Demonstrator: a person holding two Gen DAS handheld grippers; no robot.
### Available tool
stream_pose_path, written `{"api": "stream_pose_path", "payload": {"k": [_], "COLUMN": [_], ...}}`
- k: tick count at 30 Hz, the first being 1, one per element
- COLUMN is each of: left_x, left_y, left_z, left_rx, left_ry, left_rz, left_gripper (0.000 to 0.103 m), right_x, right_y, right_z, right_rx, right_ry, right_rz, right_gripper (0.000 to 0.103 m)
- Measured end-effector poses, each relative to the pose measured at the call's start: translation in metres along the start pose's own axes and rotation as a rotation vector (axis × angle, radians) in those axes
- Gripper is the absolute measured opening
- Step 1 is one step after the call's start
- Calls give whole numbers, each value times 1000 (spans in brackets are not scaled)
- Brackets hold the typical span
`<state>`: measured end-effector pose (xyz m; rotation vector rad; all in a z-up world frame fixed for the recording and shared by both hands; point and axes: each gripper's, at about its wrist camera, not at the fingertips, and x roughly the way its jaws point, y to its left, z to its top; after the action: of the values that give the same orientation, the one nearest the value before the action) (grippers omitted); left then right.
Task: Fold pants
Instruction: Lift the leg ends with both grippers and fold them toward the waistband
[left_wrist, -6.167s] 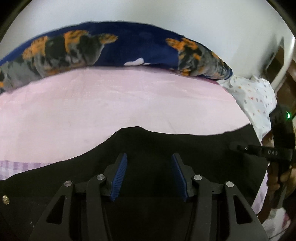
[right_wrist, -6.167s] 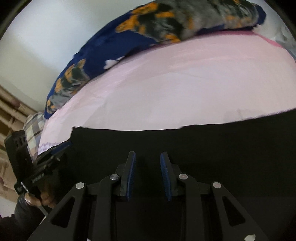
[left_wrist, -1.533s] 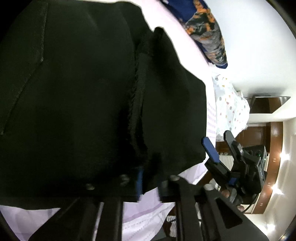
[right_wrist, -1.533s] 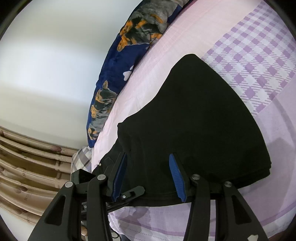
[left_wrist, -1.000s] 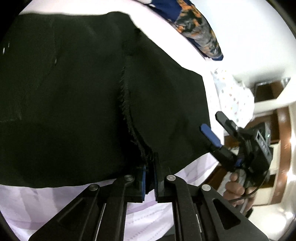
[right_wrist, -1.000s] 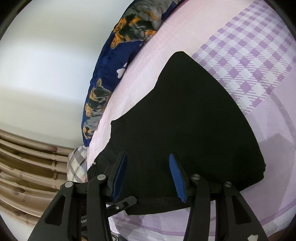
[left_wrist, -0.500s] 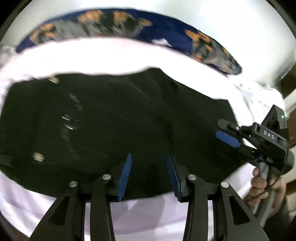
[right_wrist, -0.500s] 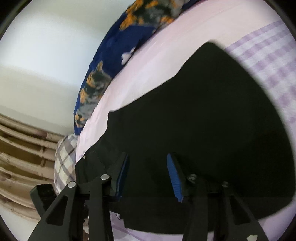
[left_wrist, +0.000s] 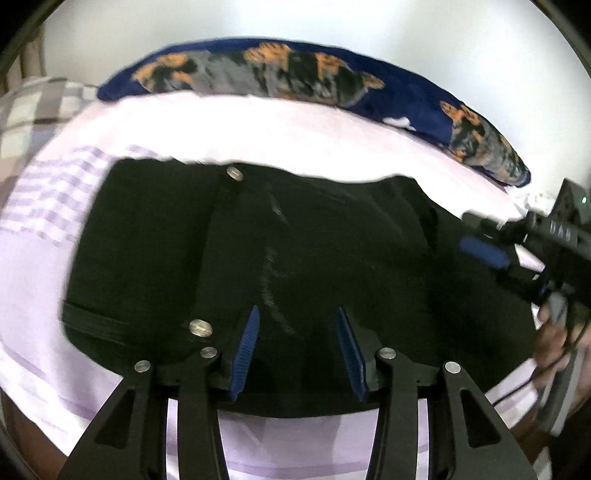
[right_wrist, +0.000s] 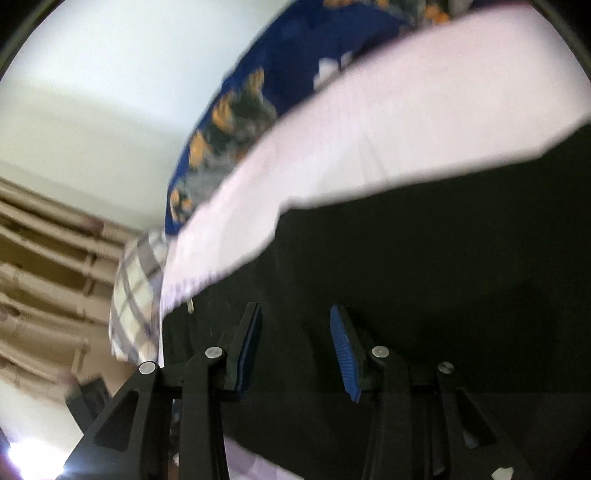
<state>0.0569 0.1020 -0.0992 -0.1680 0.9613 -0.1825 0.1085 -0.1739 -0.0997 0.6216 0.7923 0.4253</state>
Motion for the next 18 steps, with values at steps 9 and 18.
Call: {"api": "stream_pose_path", "payload": {"k": [9, 18], "left_x": [-21, -52], "left_y": [41, 94], "left_z": [4, -19], "left_rx": [-105, -299], "left_ry": [-55, -22], "left_rz": [-1, -105], "left_gripper": [46, 46], "right_x": [36, 16], "right_y": [1, 13], "right_z": [8, 4], "right_rx": [-26, 0], "right_ry": [59, 50], "right_rz": [-97, -46], "right_gripper": [38, 47]}}
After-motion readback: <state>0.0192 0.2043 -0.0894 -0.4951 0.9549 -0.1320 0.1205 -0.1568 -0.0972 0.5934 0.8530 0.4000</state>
